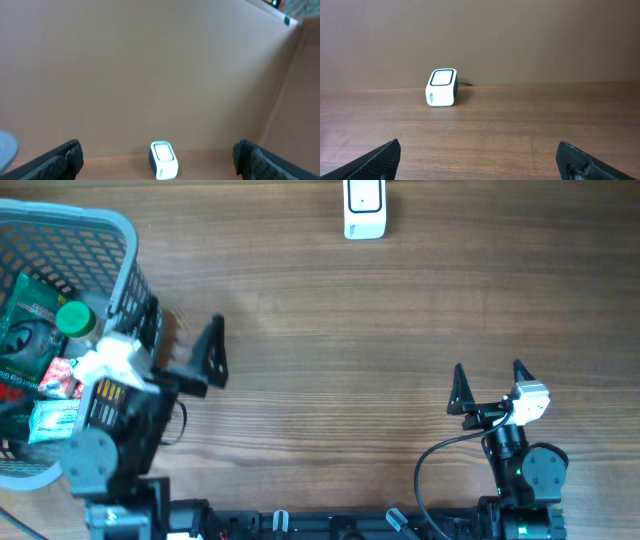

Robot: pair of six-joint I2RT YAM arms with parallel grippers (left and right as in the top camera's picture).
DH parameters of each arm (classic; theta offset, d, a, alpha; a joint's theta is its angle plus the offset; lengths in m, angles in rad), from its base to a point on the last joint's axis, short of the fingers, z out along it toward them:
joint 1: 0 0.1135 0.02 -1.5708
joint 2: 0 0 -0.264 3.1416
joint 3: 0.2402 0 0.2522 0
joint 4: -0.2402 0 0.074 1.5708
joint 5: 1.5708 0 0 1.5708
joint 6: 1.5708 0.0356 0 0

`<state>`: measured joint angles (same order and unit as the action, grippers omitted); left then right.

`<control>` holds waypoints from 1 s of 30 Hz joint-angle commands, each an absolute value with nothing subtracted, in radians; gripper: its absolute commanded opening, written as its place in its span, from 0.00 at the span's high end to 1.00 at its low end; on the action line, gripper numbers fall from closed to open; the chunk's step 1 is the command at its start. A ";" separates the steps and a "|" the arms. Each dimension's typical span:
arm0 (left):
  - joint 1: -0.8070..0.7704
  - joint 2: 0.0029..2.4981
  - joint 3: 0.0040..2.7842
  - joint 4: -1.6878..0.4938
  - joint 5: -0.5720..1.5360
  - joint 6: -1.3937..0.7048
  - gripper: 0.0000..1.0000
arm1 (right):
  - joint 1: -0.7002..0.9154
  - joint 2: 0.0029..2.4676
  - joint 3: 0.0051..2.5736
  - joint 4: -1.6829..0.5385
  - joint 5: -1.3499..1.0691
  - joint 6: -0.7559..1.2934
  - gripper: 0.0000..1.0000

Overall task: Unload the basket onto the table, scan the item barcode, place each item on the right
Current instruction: 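Reach the left gripper into the basket and grasp the red sauce bottle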

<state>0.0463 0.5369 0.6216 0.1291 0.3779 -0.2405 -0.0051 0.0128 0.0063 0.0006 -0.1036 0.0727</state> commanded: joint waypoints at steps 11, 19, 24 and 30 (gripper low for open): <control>0.052 0.875 1.083 -0.488 0.453 -0.266 0.00 | -0.001 0.005 0.005 0.006 -0.101 0.059 0.00; 0.053 0.947 1.098 -0.457 0.435 -0.325 0.00 | -0.001 0.005 0.005 0.006 -0.101 0.059 0.00; 0.053 0.999 1.241 -0.492 0.221 -0.353 0.00 | -0.001 0.005 0.005 0.006 -0.101 0.059 0.00; 0.066 1.159 1.545 -0.722 -0.111 -0.354 0.00 | -0.001 0.005 0.005 0.006 -0.101 0.059 0.00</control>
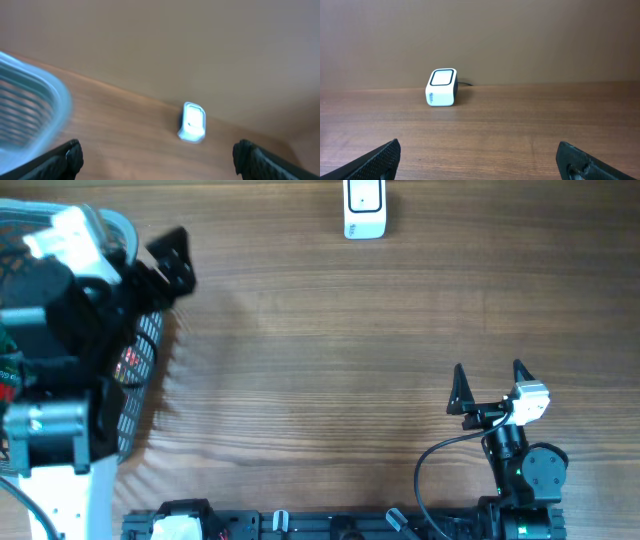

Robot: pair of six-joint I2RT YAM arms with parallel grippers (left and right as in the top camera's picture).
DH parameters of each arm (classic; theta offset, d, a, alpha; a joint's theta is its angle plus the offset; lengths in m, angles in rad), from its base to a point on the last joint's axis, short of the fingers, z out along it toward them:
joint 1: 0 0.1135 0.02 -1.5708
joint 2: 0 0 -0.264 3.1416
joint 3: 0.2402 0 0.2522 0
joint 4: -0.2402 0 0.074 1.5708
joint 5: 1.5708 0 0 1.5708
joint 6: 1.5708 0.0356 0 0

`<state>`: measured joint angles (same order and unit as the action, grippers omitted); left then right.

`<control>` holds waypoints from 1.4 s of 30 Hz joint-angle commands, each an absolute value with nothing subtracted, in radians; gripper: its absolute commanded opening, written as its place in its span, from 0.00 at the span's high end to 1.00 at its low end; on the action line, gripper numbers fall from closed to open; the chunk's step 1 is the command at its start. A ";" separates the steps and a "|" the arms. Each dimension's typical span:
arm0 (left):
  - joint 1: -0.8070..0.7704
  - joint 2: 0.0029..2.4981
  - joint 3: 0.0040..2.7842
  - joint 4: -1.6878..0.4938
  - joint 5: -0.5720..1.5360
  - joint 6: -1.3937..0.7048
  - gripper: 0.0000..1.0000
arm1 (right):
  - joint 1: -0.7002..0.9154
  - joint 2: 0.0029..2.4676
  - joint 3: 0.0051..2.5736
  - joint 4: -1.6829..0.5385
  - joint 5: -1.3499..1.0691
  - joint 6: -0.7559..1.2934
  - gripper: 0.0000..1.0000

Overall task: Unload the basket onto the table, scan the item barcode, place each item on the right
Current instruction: 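Reach the left gripper into the basket and grasp the red sauce bottle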

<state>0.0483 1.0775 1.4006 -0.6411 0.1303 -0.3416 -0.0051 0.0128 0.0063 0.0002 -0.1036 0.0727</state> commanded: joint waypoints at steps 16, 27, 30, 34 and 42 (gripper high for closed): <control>0.464 1.338 1.669 -1.143 -0.207 -0.638 0.00 | -0.001 0.005 0.005 0.005 -0.101 0.059 0.00; 0.492 1.479 1.653 -1.335 -0.207 -0.638 0.00 | -0.001 0.005 0.005 0.006 -0.101 0.059 0.00; 0.493 1.541 1.653 -1.391 -0.207 -0.670 0.00 | -0.001 0.005 0.005 0.006 -0.101 0.059 0.00; 0.503 1.619 1.653 -1.463 -0.199 -0.724 0.00 | -0.001 0.005 0.005 0.005 -0.101 0.059 0.00; 0.509 1.681 1.653 -1.485 -0.199 -0.723 0.00 | -0.001 0.005 0.005 0.006 -0.101 0.059 0.00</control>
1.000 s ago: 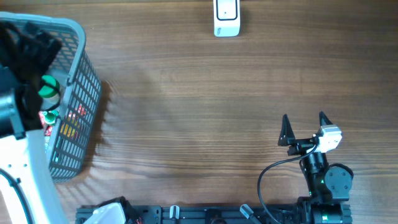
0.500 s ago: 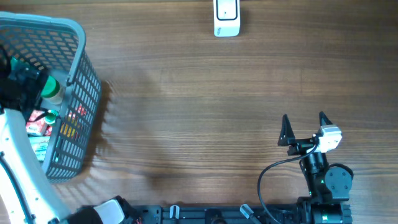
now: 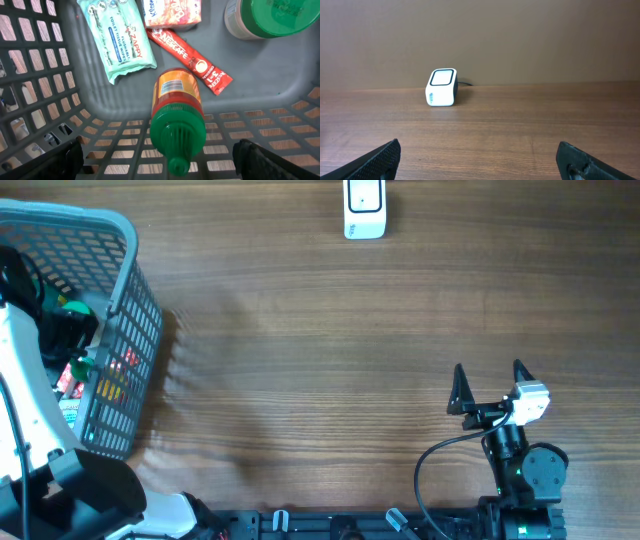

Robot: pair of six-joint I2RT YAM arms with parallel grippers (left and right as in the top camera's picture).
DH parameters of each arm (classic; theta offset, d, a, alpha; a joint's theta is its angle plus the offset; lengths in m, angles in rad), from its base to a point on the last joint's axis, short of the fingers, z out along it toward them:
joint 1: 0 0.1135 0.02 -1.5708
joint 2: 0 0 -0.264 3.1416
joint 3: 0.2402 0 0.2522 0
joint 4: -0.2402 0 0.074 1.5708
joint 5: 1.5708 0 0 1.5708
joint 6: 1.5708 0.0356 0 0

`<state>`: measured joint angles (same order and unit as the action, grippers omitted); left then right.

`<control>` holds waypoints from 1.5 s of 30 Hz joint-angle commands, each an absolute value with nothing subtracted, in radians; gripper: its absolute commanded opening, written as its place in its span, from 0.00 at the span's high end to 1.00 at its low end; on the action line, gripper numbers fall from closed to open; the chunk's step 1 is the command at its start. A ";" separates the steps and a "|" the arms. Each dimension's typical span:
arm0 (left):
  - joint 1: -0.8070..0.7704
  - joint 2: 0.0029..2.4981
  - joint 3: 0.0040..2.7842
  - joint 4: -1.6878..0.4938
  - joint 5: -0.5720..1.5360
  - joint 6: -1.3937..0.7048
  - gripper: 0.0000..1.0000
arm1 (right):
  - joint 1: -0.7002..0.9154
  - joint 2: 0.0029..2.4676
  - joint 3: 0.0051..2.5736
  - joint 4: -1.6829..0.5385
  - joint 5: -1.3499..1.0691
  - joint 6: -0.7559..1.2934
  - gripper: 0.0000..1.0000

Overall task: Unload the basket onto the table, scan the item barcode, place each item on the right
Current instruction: 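Reach the left gripper into the basket and grasp the red sauce bottle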

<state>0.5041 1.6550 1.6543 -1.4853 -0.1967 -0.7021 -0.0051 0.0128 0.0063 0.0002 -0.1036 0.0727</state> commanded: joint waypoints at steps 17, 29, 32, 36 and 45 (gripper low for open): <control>0.509 1.715 1.473 -1.316 -0.199 -0.723 0.00 | -0.001 0.005 0.005 0.006 -0.101 0.059 0.00; 0.509 1.715 1.425 -1.261 -0.176 -0.723 0.01 | -0.001 0.005 0.005 0.005 -0.101 0.059 0.00; 0.509 1.715 1.405 -1.244 -0.169 -0.723 0.17 | -0.001 0.005 0.005 0.006 -0.101 0.059 0.00; 0.509 1.693 1.414 -1.248 -0.169 -0.718 0.40 | -0.001 0.005 0.005 0.006 -0.101 0.059 0.00; 0.509 1.604 1.708 -1.368 -0.169 -0.712 0.51 | -0.001 0.005 0.005 0.006 -0.101 0.059 0.00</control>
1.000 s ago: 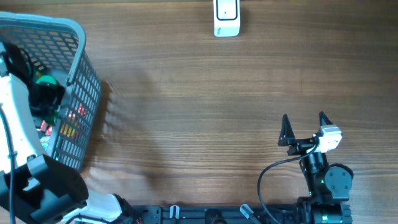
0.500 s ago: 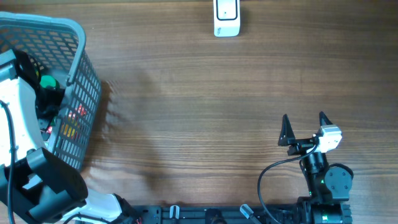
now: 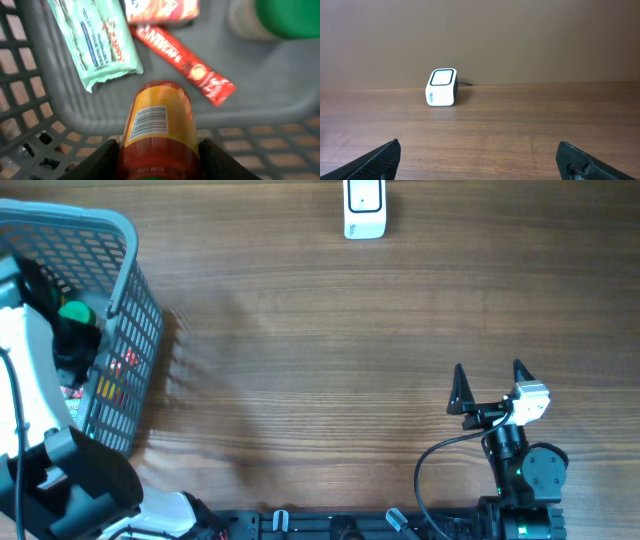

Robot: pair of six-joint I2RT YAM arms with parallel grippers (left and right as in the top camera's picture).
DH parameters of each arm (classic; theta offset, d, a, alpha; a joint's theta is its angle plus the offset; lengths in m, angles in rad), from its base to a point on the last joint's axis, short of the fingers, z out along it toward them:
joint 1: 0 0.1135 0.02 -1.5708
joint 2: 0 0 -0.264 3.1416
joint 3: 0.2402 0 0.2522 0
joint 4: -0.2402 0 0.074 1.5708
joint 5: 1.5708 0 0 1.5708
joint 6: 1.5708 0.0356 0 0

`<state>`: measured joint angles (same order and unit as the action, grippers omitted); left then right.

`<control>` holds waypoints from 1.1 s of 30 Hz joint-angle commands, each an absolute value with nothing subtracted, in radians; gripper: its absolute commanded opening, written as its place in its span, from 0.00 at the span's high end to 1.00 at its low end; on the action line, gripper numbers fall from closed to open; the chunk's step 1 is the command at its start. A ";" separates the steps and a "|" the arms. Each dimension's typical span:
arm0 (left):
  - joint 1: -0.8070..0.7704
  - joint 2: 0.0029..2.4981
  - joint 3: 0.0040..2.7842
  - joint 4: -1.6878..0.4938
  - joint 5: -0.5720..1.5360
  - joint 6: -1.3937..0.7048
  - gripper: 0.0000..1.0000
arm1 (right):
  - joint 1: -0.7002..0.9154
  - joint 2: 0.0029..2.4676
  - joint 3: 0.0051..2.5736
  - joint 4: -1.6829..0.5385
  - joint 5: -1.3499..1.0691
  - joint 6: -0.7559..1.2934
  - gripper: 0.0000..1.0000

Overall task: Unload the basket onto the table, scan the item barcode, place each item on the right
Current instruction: 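Reach the left gripper into the basket and grasp the red sauce bottle, then lift the sauce bottle out and set it upright on the table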

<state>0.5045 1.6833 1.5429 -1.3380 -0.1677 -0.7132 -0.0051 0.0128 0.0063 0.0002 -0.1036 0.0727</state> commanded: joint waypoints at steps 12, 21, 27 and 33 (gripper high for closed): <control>0.508 1.424 2.119 -1.431 0.165 -0.748 0.49 | -0.001 0.005 0.005 0.006 -0.101 0.059 0.00; 0.309 1.301 2.119 -1.410 0.374 -0.775 0.49 | -0.001 0.005 0.005 0.006 -0.101 0.059 0.00; -0.076 1.370 2.118 -1.411 0.317 -0.764 0.49 | -0.001 0.005 0.005 0.005 -0.101 0.059 0.00; -0.388 1.563 2.113 -1.439 0.131 -0.749 0.49 | -0.001 0.005 0.005 0.006 -0.101 0.059 0.00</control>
<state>-0.2733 1.4757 2.1029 -1.4303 0.2459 -0.7624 -0.0051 0.0128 0.0063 0.0002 -0.1036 0.0727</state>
